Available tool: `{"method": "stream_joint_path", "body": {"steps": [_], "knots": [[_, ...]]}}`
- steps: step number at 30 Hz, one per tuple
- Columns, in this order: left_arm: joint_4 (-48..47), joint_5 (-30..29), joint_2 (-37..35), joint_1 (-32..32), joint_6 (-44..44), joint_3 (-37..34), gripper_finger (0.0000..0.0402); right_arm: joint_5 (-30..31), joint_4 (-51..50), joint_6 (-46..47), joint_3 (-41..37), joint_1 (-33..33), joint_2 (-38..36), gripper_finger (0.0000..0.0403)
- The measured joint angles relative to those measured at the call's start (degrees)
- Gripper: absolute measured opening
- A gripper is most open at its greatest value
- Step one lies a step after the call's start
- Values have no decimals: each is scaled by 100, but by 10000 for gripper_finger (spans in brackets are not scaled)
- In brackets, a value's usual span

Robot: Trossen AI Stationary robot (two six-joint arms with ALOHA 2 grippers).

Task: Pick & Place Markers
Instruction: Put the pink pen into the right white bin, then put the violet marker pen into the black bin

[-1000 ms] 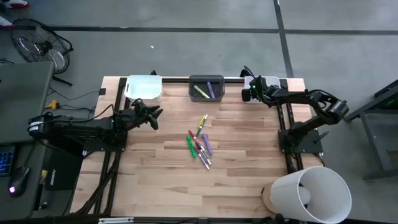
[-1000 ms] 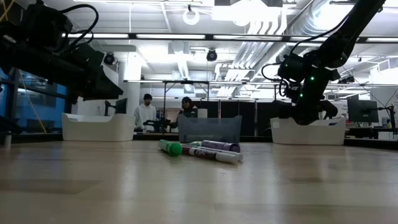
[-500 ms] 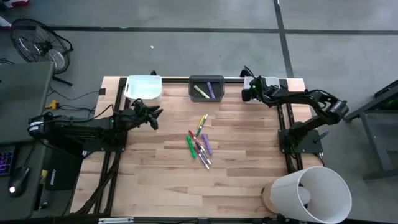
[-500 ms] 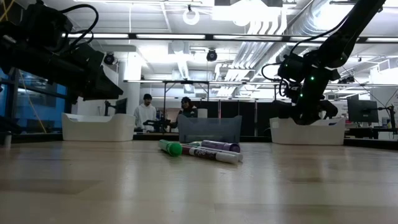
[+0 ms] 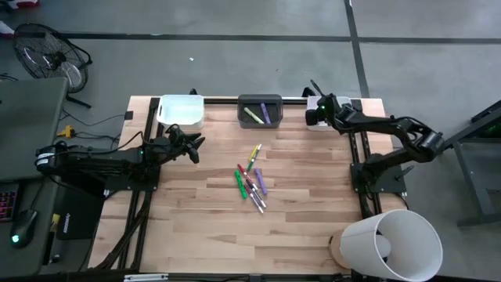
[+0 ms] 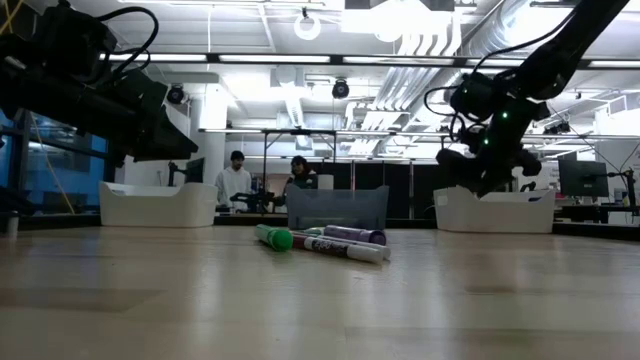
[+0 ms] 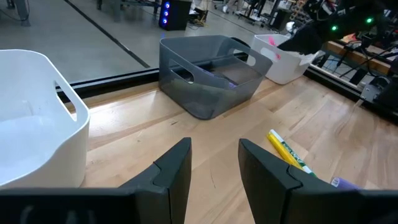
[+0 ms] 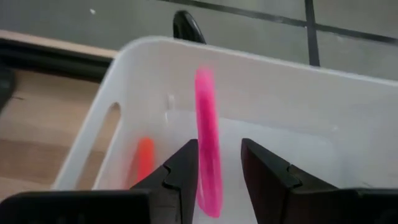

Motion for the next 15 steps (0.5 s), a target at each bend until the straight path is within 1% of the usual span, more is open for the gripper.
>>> {"method": "stream_joint_path", "body": {"steps": [7, 15], "knots": [[0, -2, 0, 0, 0, -1, 131, -203, -22, -113, 0, 0, -111, 111], [0, 0, 0, 2, -2, 0, 131, -223, 41, -172, 0, 116, -111, 111]]}}
